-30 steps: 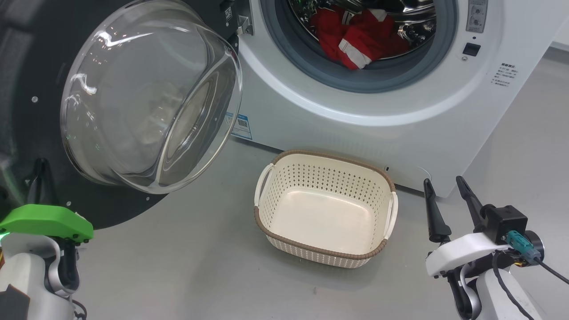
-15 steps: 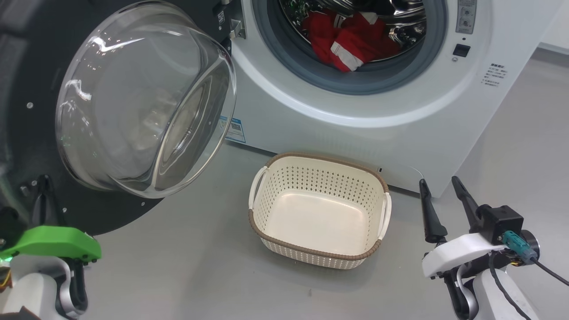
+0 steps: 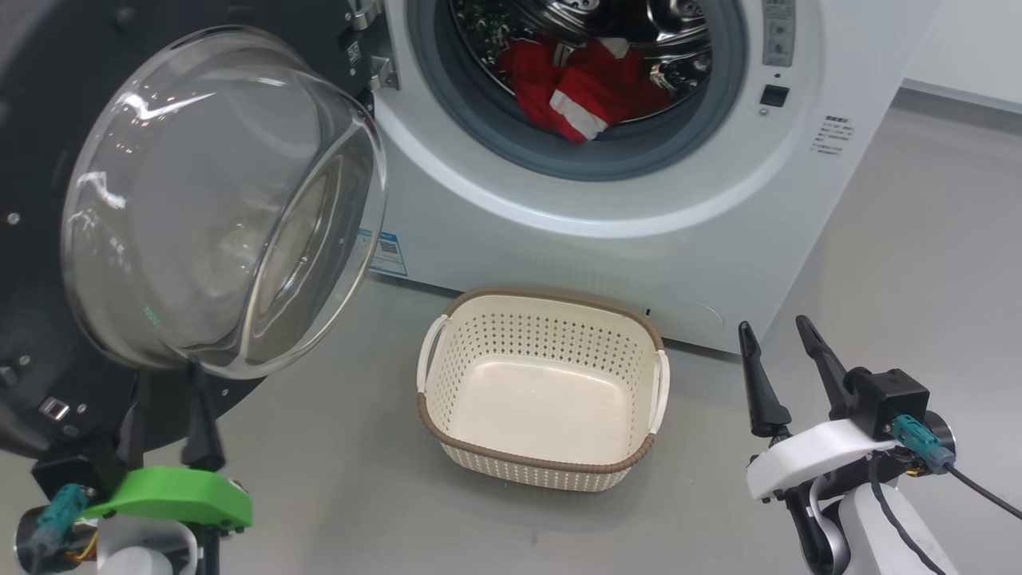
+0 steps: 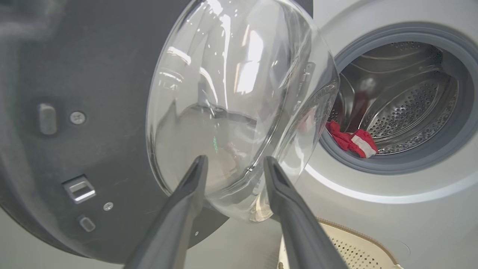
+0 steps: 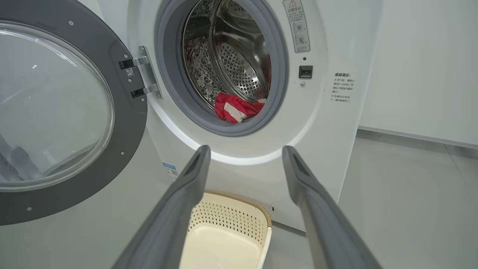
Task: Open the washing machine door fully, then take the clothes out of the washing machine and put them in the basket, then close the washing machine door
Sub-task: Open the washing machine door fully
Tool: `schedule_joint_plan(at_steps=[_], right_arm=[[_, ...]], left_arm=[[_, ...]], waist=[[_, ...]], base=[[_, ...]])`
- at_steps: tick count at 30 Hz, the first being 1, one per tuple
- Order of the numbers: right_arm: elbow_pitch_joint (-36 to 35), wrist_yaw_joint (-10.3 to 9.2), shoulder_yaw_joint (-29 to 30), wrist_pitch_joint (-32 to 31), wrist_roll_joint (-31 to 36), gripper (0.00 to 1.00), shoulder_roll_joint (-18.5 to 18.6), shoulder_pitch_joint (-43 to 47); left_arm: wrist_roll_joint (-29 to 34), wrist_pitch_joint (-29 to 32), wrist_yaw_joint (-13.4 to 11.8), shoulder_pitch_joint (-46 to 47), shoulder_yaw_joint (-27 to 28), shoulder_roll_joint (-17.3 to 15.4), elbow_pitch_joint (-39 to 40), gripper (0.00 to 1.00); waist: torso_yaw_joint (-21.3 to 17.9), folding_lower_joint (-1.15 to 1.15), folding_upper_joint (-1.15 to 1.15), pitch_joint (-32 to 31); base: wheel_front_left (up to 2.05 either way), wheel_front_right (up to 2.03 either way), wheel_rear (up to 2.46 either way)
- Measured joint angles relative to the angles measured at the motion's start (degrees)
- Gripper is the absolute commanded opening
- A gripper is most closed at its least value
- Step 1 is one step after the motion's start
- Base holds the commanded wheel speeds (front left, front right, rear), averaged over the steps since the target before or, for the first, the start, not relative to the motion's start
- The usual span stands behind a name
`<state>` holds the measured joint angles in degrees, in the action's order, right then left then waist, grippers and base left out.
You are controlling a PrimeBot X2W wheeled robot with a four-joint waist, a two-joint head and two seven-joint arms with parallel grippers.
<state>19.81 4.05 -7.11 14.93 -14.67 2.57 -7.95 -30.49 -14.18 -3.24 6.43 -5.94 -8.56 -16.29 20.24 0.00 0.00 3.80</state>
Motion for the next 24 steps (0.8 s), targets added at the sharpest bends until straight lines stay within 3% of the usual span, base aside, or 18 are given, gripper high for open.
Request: schedule_joint_plan(at_steps=[24], right_arm=[[-0.9,-0.67,-2.4,0.0,-0.8,1.0,0.0,0.2]], left_arm=[[2.7,1.1,-0.1,-5.6,-3.0,-0.9,6.3,1.0]], waist=[[-12.7,0.0,0.0,-0.6]], base=[[0.0,0.0,0.0]])
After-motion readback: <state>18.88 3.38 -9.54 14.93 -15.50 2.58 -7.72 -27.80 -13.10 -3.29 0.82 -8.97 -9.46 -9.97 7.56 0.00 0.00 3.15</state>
